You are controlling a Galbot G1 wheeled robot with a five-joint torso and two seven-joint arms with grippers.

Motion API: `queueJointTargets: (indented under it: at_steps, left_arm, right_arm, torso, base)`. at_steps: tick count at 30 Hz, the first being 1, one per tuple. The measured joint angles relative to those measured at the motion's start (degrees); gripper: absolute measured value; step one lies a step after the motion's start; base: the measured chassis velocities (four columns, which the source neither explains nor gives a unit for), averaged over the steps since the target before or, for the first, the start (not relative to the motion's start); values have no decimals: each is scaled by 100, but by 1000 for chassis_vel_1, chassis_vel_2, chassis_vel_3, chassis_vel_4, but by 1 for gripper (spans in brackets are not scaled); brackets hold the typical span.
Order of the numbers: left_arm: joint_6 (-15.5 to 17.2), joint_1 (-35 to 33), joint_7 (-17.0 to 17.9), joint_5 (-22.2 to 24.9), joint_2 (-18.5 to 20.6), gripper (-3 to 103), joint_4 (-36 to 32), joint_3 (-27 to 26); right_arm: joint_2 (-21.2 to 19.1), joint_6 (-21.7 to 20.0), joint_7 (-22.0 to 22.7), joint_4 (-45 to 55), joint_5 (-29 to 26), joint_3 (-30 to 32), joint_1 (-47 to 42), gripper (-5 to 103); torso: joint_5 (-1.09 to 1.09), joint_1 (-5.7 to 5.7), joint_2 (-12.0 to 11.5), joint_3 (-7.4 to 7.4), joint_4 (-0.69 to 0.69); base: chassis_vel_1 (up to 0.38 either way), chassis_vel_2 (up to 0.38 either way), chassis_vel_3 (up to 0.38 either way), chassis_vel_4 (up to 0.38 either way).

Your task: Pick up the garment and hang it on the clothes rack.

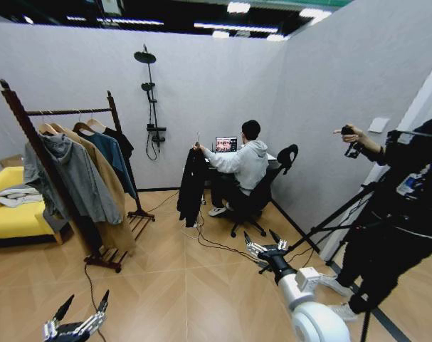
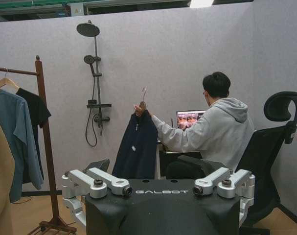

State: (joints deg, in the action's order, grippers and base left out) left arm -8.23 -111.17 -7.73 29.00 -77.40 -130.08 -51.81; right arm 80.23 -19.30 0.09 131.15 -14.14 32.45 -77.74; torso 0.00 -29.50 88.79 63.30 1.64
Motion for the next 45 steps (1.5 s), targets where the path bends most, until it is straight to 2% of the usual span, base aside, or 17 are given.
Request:
queueJointTargets:
  at_steps: [15,19,22,25,27,28,30,31,33,36,38,42,45]
  left_arm:
    - [0,0,1,0,0,100,0,0]
    - [0,0,1,0,0,100,0,0]
    - [0,0,-1,0,0,100,-1,0]
    - [0,1,0,0,0,100,0,0]
    - [0,0,-2,0,0,100,-1,0]
    - [0,0,1,0,0,100,0,0]
    - [0,0,1,0,1,100,0,0]
    - [0,0,0,0,0,100,0,0]
    - [0,0,0,0,0,100,-1,0]
    - [0,0,1,0,1,100,0,1]
    - [0,0,0,0,0,100,-1,0]
    - [0,0,0,0,0,100,0,1]
    - [0,0,-1,0,0,100,-1,0]
  right_arm:
    - [74,258,-94,-62,45,-88,-197,100]
    - [87,258,-94,-36,64,-103,-192,100]
    - [85,253,-88,-5,75,-105,-183,100]
    - [65,220,-79,59,81,-84,-182,100]
    - [36,193,-75,83,80,-38,-181,100]
    - [8,184,-71,107,76,-14,-183,100]
    - [-7,180,-69,118,73,-3,-186,100]
    - [-25,173,-68,120,72,5,-189,100]
    - [-39,171,-67,128,72,12,-197,100]
    - [-44,166,-73,166,77,11,-222,100]
    - [-67,129,-80,217,81,12,-250,100]
    - [-111,88,-82,276,86,11,-259,100]
    - [-120,48,-78,290,93,11,-258,100]
  torso:
    - [2,-3,-1,1,0]
    - [-3,-2,-1,0,0]
    - [5,-3,-1,1,0]
    - [-6,-3,-1,0,2]
    - [7,-4,-2,2,0]
    - [-6,-1,0,-1,0]
    - [-7,-3,-1,0,2]
    - [3,-3,-2,2,-1]
    - [5,-3,-2,1,0]
    - [-7,-2,0,0,2]
    - [4,-1,-1,1,0]
    - [-4,-2,-1,1,1]
    - [5,-1,-1,1,0]
  base:
    - [-199,193,205,-204]
    - [-283,301,290,-310]
    - [-348,320,339,-348]
    - [-359,366,416,-361]
    - [-347,376,363,-372]
    - [-396,369,383,-348]
    - [-396,369,378,-348]
    - [-352,370,334,-342]
    - [-342,370,334,-349]
    - [-347,312,338,-341]
    - [-300,358,337,-340]
    - [-337,324,352,-352]
    - [-345,361,361,-356]
